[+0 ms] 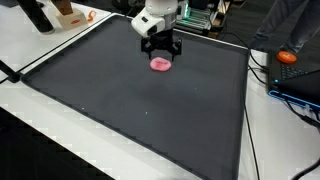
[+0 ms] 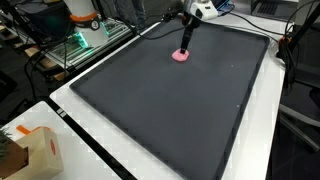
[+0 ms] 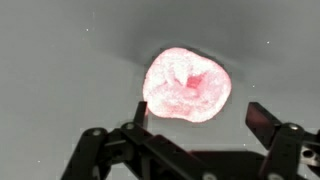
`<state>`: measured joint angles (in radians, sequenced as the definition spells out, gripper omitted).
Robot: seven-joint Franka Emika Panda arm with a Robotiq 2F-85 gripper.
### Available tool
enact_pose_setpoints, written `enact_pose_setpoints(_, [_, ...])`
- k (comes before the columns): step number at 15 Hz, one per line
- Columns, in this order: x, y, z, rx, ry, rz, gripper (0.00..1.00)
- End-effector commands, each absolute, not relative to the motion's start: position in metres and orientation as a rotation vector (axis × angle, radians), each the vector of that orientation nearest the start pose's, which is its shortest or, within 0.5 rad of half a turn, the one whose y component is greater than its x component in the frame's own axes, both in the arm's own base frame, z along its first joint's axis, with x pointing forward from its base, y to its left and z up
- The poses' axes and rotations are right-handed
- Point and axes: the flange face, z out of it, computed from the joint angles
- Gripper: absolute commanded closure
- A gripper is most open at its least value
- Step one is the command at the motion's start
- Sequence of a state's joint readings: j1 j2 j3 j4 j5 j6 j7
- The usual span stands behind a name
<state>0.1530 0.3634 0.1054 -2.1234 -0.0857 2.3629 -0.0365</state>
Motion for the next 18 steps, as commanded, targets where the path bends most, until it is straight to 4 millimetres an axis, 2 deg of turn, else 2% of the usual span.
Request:
enact_pose_setpoints(1, [0.538, 0.134, 0.212, -3.117, -0.597, 0.158, 0.00])
enact_pose_setpoints(7, [0.533, 0.130, 0.196, -3.101, -0.584, 0.192, 0.02])
enact_pose_setpoints(9, [0.533, 0.130, 0.194, -3.096, -0.583, 0.206, 0.27])
enact_pose_setpoints(10, [0.533, 0.130, 0.193, -3.096, -0.596, 0.209, 0.29])
enact_pose_setpoints(18, [0.534, 0.131, 0.195, -3.084, -0.639, 0.207, 0.88])
